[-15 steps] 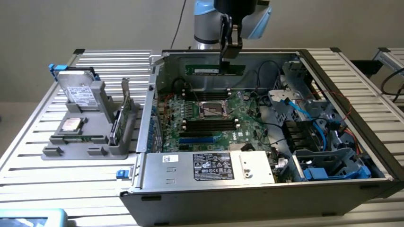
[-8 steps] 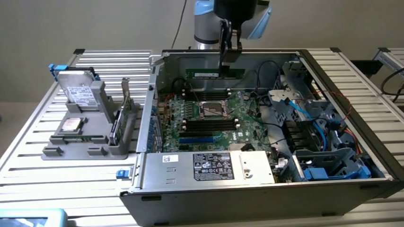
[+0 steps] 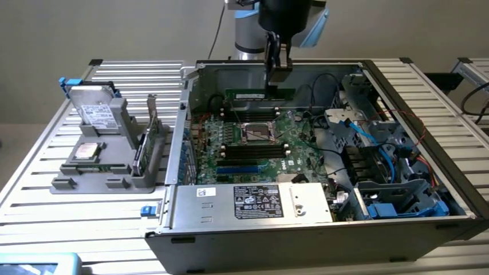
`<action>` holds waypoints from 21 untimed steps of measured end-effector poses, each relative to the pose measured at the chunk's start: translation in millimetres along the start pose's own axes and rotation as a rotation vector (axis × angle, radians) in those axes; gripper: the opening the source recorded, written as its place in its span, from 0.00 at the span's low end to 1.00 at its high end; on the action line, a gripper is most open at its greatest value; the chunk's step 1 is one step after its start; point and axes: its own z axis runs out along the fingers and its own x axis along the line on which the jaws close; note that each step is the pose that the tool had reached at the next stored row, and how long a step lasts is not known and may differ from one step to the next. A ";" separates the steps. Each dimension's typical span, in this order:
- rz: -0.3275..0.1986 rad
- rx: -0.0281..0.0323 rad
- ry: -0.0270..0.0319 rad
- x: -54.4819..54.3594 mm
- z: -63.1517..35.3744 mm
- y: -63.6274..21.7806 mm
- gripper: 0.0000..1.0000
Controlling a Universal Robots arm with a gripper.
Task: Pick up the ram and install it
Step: 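Insert the ram into the slot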
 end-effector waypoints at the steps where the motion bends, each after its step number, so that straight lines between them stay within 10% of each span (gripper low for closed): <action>1: -0.004 0.0002 0.0002 0.0 0.9 0.0 0.13; 21: -0.021 0.0008 0.0057 -0.7 32.2 -1.2 0.13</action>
